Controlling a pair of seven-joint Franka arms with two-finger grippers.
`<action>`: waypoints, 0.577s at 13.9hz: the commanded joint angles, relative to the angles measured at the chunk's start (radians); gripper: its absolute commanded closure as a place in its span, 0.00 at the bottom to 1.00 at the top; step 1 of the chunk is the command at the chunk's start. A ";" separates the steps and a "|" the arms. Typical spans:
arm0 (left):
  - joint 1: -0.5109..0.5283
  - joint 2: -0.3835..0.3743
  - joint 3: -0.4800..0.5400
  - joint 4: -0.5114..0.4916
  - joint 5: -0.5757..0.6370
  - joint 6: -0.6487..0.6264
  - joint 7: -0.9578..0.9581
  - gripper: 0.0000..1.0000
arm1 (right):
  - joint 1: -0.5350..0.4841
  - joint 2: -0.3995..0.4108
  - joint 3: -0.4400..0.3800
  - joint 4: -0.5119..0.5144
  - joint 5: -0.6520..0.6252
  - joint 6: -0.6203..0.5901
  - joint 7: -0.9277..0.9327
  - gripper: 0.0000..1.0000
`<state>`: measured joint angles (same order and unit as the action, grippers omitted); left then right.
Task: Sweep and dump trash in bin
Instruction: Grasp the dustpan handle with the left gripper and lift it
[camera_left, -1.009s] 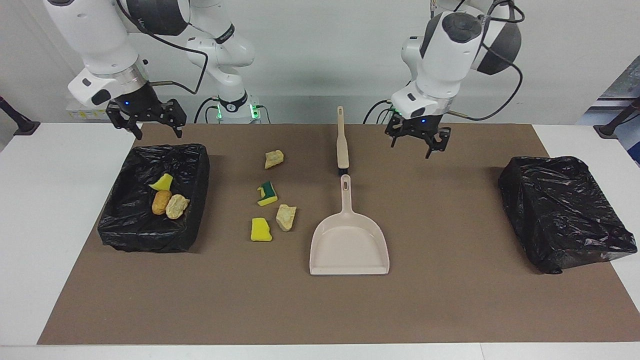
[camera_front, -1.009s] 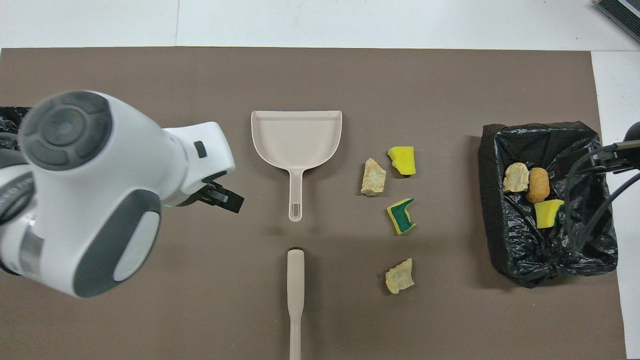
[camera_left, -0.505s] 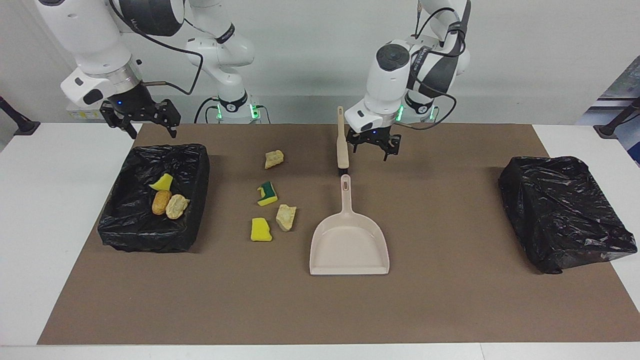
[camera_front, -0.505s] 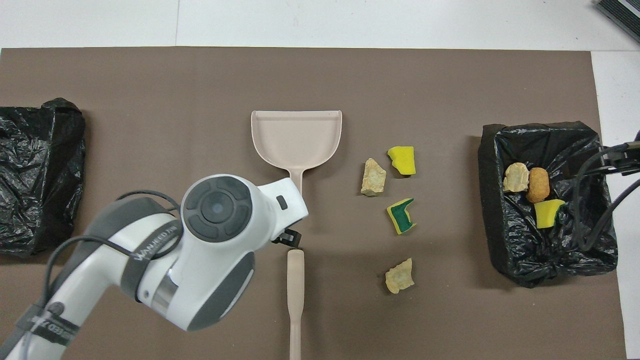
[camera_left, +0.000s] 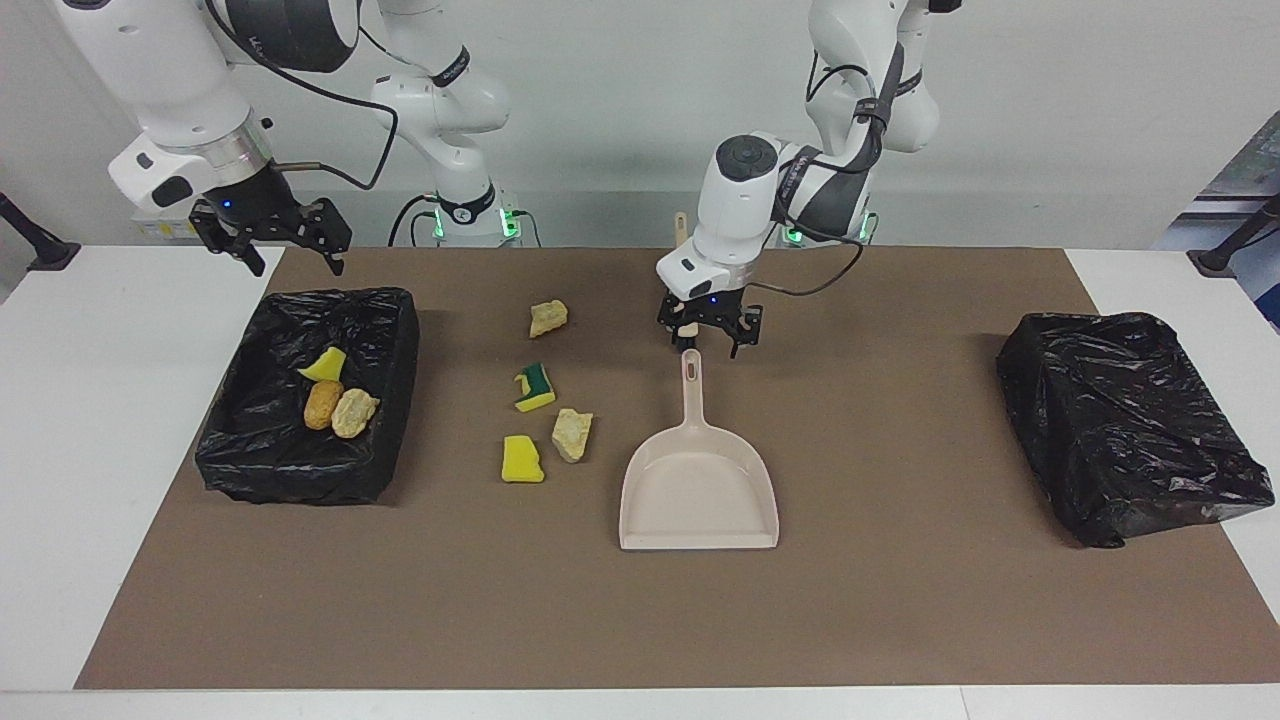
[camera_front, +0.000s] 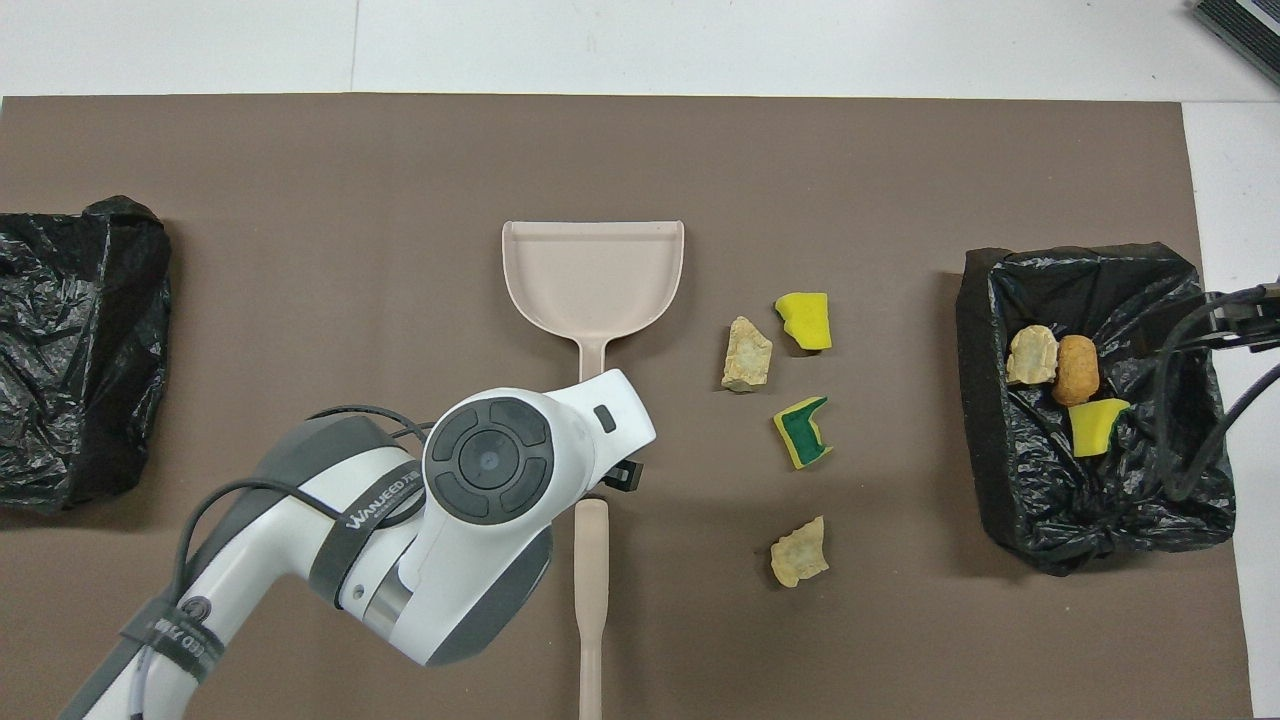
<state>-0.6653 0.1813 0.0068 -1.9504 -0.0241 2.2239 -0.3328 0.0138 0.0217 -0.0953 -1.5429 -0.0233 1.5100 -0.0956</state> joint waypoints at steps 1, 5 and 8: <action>0.015 0.110 0.001 0.123 0.015 -0.003 -0.006 0.00 | -0.009 -0.020 0.000 -0.019 0.005 0.007 -0.013 0.00; 0.015 0.161 0.002 0.142 0.016 0.010 -0.008 0.00 | -0.005 -0.019 0.005 -0.017 0.006 0.007 -0.007 0.00; 0.015 0.162 0.002 0.143 0.018 -0.003 -0.006 0.19 | 0.002 -0.019 0.009 -0.017 0.016 0.007 -0.006 0.00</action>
<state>-0.6556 0.3348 0.0126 -1.8268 -0.0237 2.2306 -0.3327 0.0129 0.0215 -0.0919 -1.5429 -0.0219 1.5101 -0.0956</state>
